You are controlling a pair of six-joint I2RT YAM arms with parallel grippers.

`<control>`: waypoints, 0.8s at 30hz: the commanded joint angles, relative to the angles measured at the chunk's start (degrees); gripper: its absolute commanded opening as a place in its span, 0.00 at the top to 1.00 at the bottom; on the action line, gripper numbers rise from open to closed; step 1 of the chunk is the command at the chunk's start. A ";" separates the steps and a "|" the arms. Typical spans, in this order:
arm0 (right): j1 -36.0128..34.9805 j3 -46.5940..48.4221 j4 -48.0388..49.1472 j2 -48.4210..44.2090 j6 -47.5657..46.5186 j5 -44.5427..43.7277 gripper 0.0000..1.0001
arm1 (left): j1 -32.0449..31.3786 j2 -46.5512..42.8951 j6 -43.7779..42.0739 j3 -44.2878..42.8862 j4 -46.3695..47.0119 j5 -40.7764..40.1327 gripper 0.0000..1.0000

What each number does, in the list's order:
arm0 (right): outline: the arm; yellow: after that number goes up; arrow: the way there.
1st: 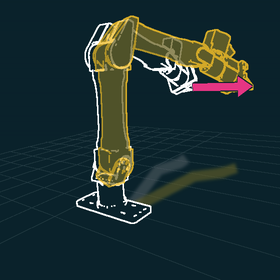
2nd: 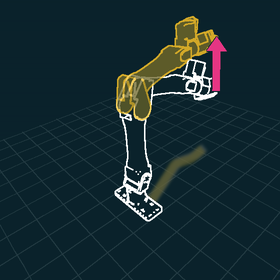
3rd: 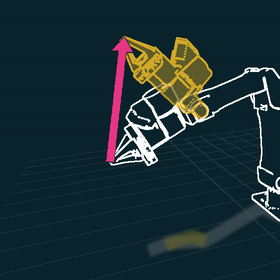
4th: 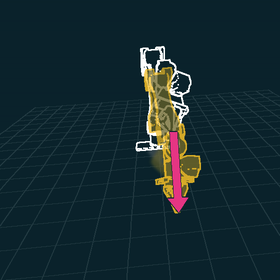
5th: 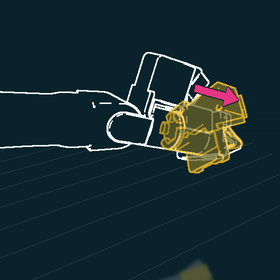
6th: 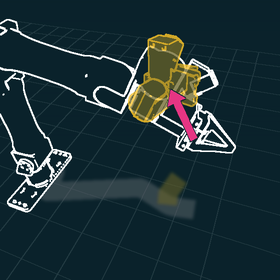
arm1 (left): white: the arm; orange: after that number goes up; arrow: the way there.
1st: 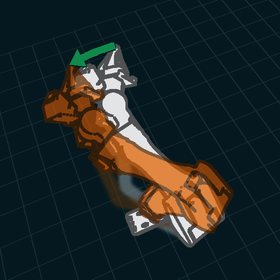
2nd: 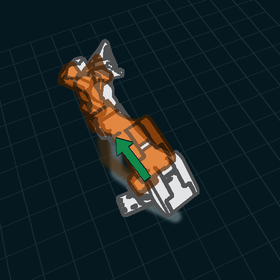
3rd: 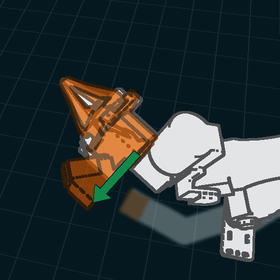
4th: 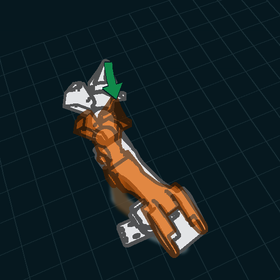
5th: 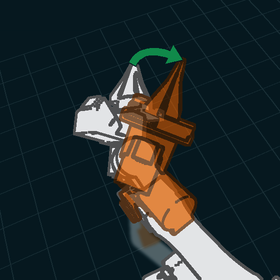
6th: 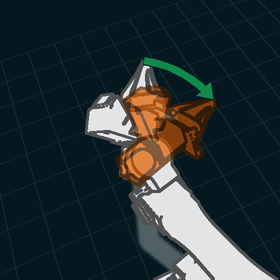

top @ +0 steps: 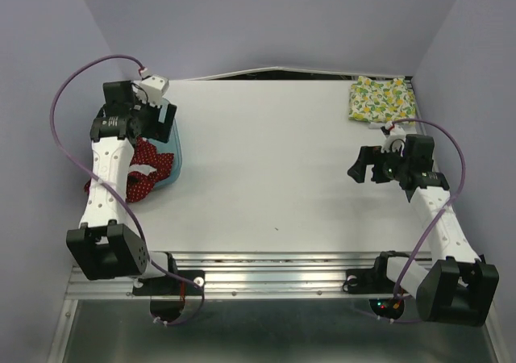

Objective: Fold and stack the skirts
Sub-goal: Grab the skirt from the pile

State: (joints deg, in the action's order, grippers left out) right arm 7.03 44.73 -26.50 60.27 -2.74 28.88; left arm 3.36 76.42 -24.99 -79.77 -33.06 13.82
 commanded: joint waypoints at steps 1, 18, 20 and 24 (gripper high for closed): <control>-0.26 0.44 2.24 0.02 -0.16 -0.76 0.00 | 5.59 5.56 -8.31 -2.15 -9.04 -1.26 0.02; -0.26 0.71 1.63 0.46 -0.68 -1.02 0.00 | 14.13 13.32 -13.14 -4.94 -10.25 -11.97 0.26; -0.26 0.80 1.54 0.29 -0.95 -0.67 0.00 | 15.71 11.91 -15.51 -6.10 -12.89 -12.94 0.26; -0.26 0.97 0.93 0.29 -1.30 -0.15 0.00 | 18.35 10.41 -23.68 -9.08 -19.47 -13.21 0.24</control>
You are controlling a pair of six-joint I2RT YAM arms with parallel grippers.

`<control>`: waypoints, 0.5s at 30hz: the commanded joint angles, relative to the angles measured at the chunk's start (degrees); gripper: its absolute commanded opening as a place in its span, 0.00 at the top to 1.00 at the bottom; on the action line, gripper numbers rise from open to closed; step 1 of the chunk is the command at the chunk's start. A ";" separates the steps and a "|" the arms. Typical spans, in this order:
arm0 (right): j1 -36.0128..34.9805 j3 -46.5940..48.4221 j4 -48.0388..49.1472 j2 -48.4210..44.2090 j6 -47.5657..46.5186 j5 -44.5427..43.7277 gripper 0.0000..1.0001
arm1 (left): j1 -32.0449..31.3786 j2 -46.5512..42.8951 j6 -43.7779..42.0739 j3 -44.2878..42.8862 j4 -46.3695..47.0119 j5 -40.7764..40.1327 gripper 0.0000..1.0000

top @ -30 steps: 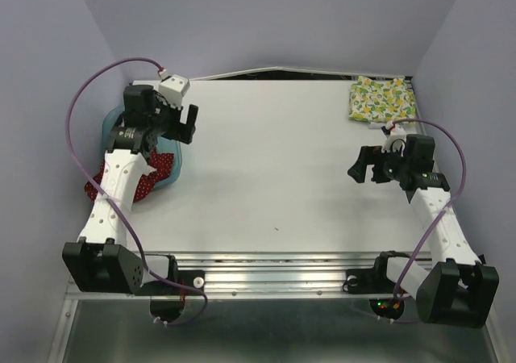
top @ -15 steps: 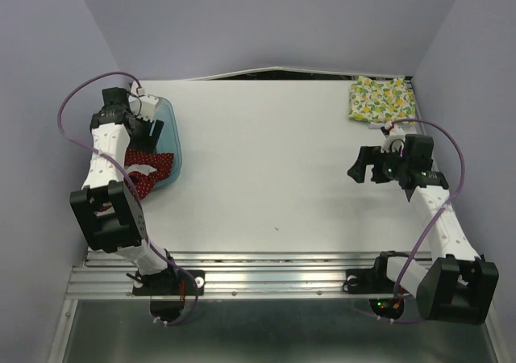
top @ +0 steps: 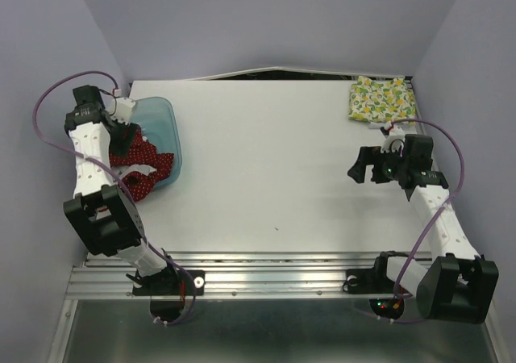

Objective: Fold and stack the skirts
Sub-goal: Grab the skirt from the pile

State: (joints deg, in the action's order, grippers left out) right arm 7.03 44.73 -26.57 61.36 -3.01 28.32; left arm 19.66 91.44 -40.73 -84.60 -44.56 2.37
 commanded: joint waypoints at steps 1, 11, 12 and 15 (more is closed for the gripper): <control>-0.26 0.97 0.82 -0.81 -1.30 0.51 0.00 | 2.83 -4.25 -10.66 -4.35 -9.05 -1.76 0.23; -0.26 2.64 -1.38 0.16 -3.15 -0.45 0.00 | 6.44 -1.09 -15.34 -1.71 -9.15 -2.64 0.23; -0.26 2.82 -1.64 0.07 -3.32 -0.54 0.00 | 6.44 -0.91 -15.26 -0.84 -8.54 -2.72 0.25; -0.26 3.08 -1.73 -0.19 -3.41 -0.72 0.00 | 6.44 -0.65 -14.99 1.01 -5.47 -3.69 0.27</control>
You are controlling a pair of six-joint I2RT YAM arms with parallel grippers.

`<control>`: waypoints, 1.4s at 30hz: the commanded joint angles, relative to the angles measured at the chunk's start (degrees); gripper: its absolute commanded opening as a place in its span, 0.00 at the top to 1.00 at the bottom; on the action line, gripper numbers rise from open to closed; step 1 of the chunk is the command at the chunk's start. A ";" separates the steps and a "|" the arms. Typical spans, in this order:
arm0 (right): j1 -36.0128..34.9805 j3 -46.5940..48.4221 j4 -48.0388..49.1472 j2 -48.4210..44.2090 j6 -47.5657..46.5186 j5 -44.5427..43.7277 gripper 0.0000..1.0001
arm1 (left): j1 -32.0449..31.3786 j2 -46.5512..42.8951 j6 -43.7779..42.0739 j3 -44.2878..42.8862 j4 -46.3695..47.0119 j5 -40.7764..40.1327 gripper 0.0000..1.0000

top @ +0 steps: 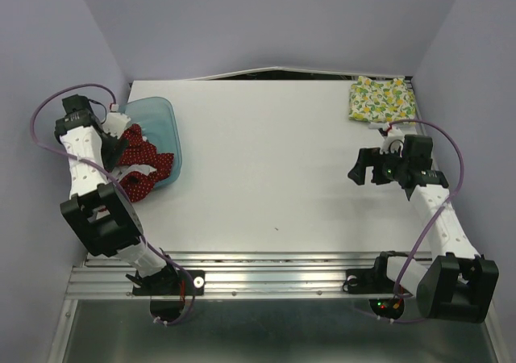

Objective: Fold and stack the skirts
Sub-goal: Grab the skirt from the pile

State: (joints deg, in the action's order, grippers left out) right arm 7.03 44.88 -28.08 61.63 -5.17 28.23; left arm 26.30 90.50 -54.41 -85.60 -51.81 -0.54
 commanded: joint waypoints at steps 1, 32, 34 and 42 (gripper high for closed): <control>-0.26 3.10 -0.31 -0.37 -1.25 -0.46 0.00 | -0.29 0.47 -1.31 2.63 2.15 -0.87 0.27; -0.26 7.49 6.27 3.23 2.35 5.25 0.00 | -9.06 0.20 10.80 -33.10 -1.89 3.36 1.00; -0.26 9.16 6.98 4.46 2.88 6.04 0.00 | -16.08 -0.15 12.04 -41.96 -0.40 -3.98 1.00; -0.26 13.74 9.79 6.05 4.47 10.44 0.00 | -40.44 -5.66 12.22 -48.97 22.15 -22.67 1.00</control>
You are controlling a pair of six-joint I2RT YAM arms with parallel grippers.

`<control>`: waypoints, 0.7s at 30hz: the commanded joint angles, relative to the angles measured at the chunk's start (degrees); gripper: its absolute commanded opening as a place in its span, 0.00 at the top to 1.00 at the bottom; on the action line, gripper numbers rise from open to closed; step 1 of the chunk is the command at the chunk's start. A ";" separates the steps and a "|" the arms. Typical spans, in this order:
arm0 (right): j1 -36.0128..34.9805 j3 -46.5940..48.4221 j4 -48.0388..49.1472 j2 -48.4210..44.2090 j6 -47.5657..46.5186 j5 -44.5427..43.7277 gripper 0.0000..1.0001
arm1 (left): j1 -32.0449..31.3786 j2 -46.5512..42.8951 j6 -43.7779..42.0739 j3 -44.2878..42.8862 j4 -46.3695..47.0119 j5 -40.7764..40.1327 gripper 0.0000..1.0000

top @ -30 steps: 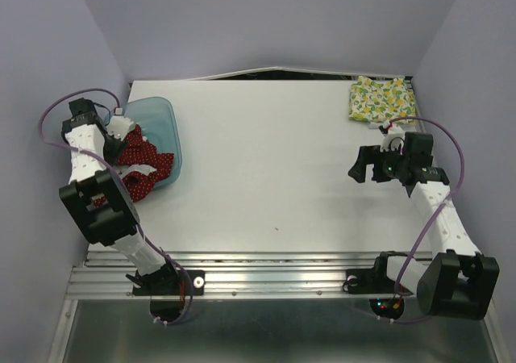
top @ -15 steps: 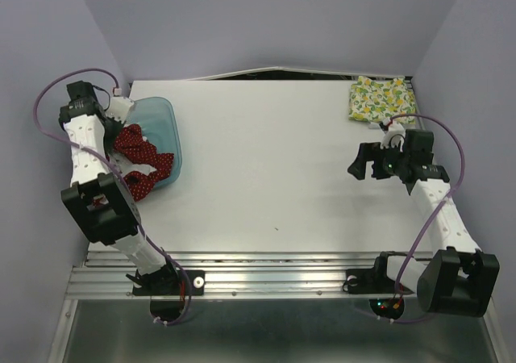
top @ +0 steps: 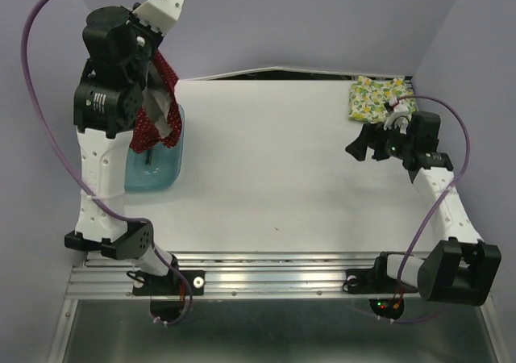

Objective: Fold and stack the skirts
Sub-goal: Move the skirt to the center of the board

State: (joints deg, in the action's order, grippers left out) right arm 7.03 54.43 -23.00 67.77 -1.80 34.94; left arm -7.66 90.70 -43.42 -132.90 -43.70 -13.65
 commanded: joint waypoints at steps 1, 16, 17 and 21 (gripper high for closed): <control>-0.26 4.54 4.98 -0.27 1.01 3.99 0.00 | -8.14 -6.75 1.32 -0.70 16.35 -9.12 1.00; -0.26 9.63 7.36 -3.95 0.14 2.93 0.00 | -20.46 -10.90 19.68 17.75 21.56 35.39 1.00; -0.26 10.33 7.88 -4.65 -0.48 5.81 0.00 | -20.46 -10.46 21.17 18.72 21.21 37.88 1.00; -0.26 12.62 9.73 -7.03 0.65 17.22 0.01 | -20.55 -7.91 24.08 23.56 21.12 53.06 1.00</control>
State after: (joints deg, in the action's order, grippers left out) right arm 7.03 61.98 -18.74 64.25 -1.23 41.17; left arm -28.03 81.65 -24.05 -111.68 -25.34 21.30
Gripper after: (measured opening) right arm 0.998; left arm 0.026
